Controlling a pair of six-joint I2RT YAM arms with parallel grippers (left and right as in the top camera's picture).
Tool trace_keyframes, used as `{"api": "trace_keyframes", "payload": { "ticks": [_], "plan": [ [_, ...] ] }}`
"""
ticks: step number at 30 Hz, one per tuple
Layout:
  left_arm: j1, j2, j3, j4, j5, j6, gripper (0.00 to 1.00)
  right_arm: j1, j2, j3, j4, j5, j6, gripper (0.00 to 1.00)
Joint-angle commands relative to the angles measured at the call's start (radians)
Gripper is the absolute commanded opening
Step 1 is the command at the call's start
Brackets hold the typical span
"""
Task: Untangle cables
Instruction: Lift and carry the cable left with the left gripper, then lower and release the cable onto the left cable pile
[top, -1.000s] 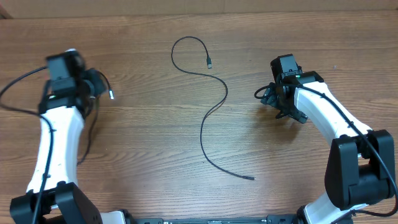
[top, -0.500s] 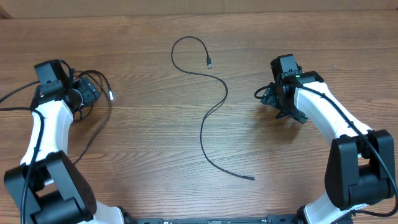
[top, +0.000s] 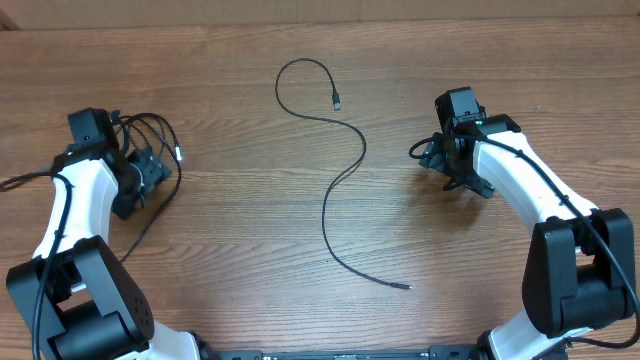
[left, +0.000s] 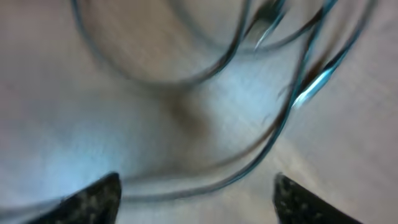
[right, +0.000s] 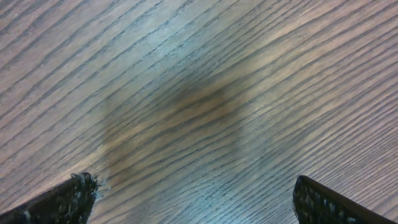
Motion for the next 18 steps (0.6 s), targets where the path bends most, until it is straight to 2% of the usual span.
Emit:
{"api": "trace_keyframes", "payload": {
  "ticks": [1,5,7,14,15,17,18],
  "plan": [
    [0.011,0.003,0.01,-0.082,-0.099,-0.204,0.75,0.0,-0.015,0.014,0.002,0.017,-0.004,1.0],
    [0.011,0.003,0.01,-0.189,-0.288,-0.366,0.78,0.0,-0.015,0.014,0.002,0.017,-0.004,1.0],
    [0.011,0.003,0.005,-0.215,-0.357,-0.39,0.77,0.0,-0.015,0.014,0.002,0.017,-0.004,1.0],
    [0.011,0.003,-0.099,-0.18,-0.454,-0.496,0.73,0.0,-0.015,0.014,0.002,0.017,-0.004,1.0],
    [0.011,0.003,-0.117,-0.172,-0.454,-0.512,0.69,0.0,-0.015,0.014,0.002,0.017,-0.004,1.0],
    [0.011,0.003,-0.163,-0.151,-0.454,-0.549,0.48,0.0,-0.015,0.014,0.002,0.017,-0.004,1.0],
    [0.011,0.003,-0.178,-0.146,-0.456,-0.568,0.34,0.0,-0.015,0.014,0.002,0.017,-0.004,1.0]
  ]
}}
